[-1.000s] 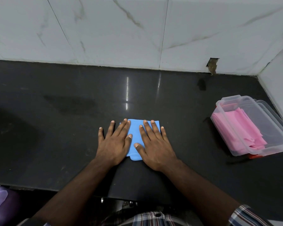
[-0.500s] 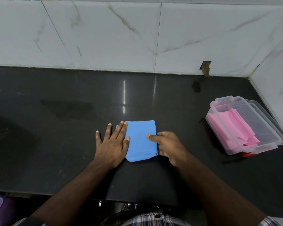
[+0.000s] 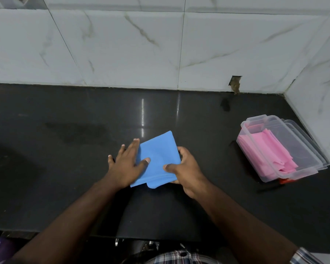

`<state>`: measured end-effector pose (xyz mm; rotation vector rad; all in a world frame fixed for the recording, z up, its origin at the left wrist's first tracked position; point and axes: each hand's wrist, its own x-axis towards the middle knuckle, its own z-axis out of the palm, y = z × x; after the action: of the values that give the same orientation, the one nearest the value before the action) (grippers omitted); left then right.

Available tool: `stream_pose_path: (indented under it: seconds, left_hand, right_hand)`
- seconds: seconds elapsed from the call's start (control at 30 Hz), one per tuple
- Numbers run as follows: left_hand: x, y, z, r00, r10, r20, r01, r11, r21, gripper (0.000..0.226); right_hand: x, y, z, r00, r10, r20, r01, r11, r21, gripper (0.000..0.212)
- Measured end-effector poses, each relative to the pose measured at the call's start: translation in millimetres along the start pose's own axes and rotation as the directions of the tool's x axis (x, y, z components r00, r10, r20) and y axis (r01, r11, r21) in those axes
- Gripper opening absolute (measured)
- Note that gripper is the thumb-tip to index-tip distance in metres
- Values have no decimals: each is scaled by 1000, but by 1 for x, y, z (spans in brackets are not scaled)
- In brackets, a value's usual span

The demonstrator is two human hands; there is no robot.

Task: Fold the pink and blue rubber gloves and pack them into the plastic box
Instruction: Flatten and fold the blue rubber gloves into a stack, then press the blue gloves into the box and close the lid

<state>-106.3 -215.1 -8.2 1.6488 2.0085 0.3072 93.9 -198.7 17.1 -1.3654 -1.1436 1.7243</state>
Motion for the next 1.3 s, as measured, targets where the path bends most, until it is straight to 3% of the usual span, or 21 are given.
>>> stream_pose_path:
  seconds: [0.13,0.2,0.27,0.43,0.63,0.77,0.87,0.97,1.1,1.3]
  left_hand:
    - [12,23,-48,988,105,109,-80,974,-211,106]
    - [18,38,-66,964,198,179,-116,914,-388,108]
    - [24,53,-77,928,290,235,-155,872,-465,86]
    - [33,75,-90,885,341,316,-127,831,-542,40]
    - [32,76,-74,921,296,254,34,587,-809,34]
    - [25,88,-57,950,238,201,105,364,-925,38]
    - [24,99,-45,963,189,190,140,247,-959,40]
    - [26,106,-37,975,118,188,162,201,-966,40]
    - [25,113,-25,977,62,204,192,160,-968,41]
    - [18,131,-12,934,189,302,280,133,-951,37]
  right_hand:
    - [6,-23,-11,991,-73,115,84,991,-100,44]
    - [10,-37,-18,977,-112,179,147,970,-194,44]
    - [13,-52,-25,955,-146,258,226,922,-314,44]
    - [16,-83,-42,921,-159,357,336,787,-517,44]
    - [21,-88,-62,952,-201,229,268,912,-312,53]
    - [22,-75,-68,978,-206,11,203,971,127,46]
    - [11,-58,-62,967,-196,166,136,939,317,43]
    - [1,-48,-60,954,-182,240,107,949,296,46]
    - [1,-52,-77,989,-147,-13,147,973,177,43]
    - [-6,-66,-103,982,-184,-51,190,965,183,30]
